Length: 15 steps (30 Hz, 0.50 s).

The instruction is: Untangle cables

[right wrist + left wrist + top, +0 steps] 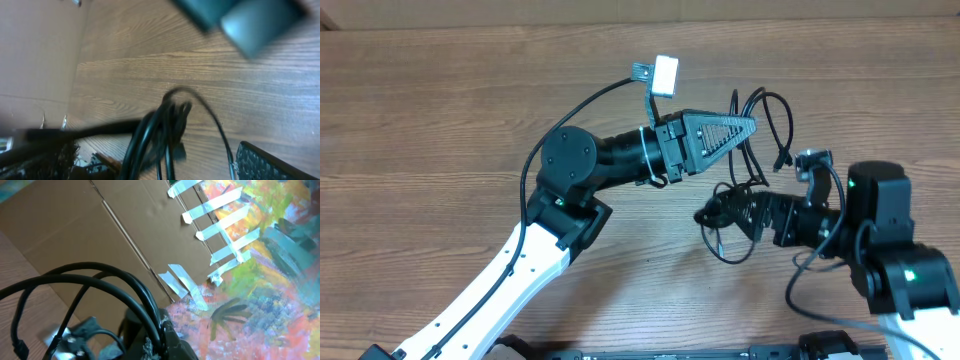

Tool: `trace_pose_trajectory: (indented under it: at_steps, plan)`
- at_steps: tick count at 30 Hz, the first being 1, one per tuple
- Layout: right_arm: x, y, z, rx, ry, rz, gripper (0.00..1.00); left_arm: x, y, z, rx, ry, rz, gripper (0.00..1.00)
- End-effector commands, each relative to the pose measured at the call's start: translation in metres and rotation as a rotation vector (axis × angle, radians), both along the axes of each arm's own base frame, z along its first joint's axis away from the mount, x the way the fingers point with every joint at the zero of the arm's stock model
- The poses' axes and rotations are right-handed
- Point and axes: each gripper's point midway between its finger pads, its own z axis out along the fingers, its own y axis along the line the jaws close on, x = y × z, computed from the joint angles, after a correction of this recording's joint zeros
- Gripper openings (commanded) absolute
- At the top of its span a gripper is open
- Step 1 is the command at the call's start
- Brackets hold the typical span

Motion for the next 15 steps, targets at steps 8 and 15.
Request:
trace_pose_trajectory:
  at_steps: [8, 15]
  plan:
    - [0.022, 0.017, -0.029, 0.045, 0.115, 0.083, 0.04, 0.006, 0.0, 0.014, -0.048, 0.025, 0.088, 0.08]
    - [0.004, 0.031, -0.02, 0.118, 0.109, 0.208, 0.04, 0.107, 0.056, -0.09, 0.258, 0.298, 0.606, 0.46]
